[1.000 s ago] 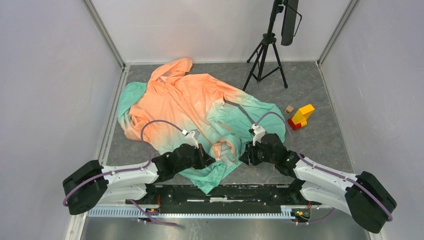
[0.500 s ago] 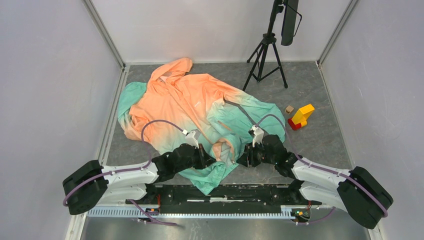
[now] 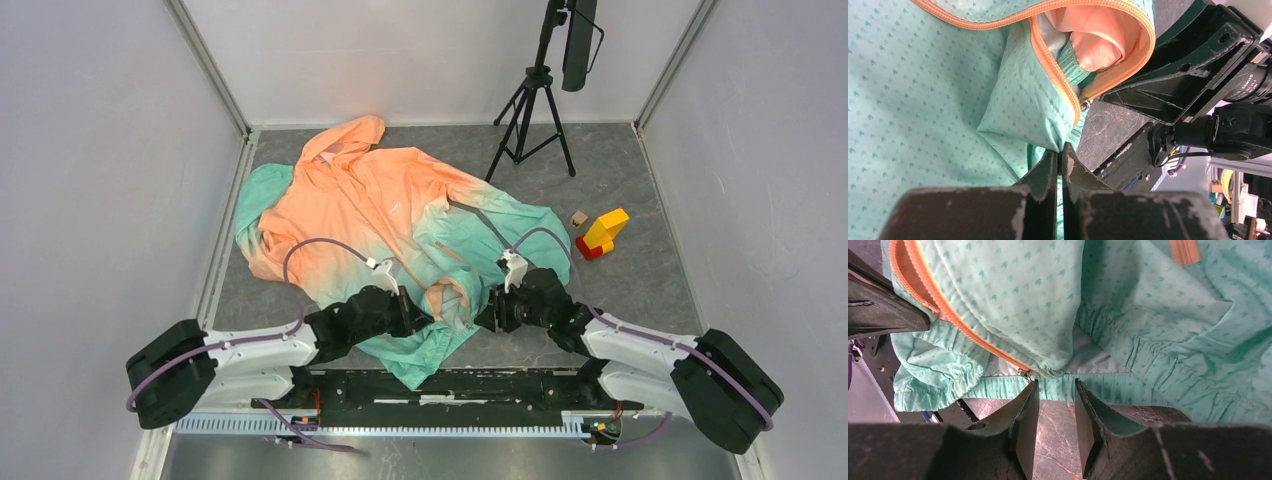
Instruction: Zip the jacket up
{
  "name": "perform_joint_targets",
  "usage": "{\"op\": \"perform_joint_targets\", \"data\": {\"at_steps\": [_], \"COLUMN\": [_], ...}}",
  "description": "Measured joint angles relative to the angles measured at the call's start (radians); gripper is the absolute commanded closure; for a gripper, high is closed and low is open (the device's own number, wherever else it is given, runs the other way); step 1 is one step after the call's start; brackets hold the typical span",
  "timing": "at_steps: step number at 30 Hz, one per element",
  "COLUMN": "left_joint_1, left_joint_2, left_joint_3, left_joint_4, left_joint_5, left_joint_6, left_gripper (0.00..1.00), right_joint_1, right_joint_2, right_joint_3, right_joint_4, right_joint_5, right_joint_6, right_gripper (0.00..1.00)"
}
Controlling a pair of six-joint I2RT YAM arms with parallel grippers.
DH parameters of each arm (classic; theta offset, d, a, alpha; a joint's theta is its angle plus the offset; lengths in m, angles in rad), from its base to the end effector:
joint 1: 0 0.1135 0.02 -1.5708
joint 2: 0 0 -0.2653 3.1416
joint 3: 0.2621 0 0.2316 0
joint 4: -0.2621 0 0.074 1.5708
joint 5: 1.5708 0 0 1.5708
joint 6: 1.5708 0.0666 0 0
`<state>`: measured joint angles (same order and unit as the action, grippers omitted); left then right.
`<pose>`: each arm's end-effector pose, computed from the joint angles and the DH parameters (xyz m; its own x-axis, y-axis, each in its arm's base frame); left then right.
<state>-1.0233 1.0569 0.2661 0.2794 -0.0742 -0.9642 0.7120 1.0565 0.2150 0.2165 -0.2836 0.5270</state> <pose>0.1146 -0.1785 0.1590 -0.8172 -0.2336 -0.5270 0.2569 0.6707 -0.6958 0.1356 0.1416 0.1370 -0.7847 -0.0394 -0.6186 -0.4678 0.6923 0.5494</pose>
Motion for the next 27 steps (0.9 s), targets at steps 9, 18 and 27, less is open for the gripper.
{"op": "perform_joint_targets", "data": {"at_steps": [9,18,27], "left_joint_1": [0.0,0.0,0.0], "left_joint_2": [0.021,0.021,0.025], "left_joint_3": [0.006,0.006,0.006], "left_joint_4": [0.012,0.023,0.037], "left_joint_5": [0.008,0.015,0.024], "left_joint_6": [0.0,-0.002,-0.004], "left_gripper": [0.98,0.98,0.98], "right_joint_1": [0.0,0.0,0.0], "right_joint_2": [0.064,0.121,0.169], "right_joint_3": [0.0,0.0,0.0], "right_joint_4": [0.072,0.146,0.196], "right_joint_5": [-0.007,-0.016,-0.016], "right_joint_6": [0.032,0.063,0.076], "right_gripper": [0.56,0.57,0.81]}}
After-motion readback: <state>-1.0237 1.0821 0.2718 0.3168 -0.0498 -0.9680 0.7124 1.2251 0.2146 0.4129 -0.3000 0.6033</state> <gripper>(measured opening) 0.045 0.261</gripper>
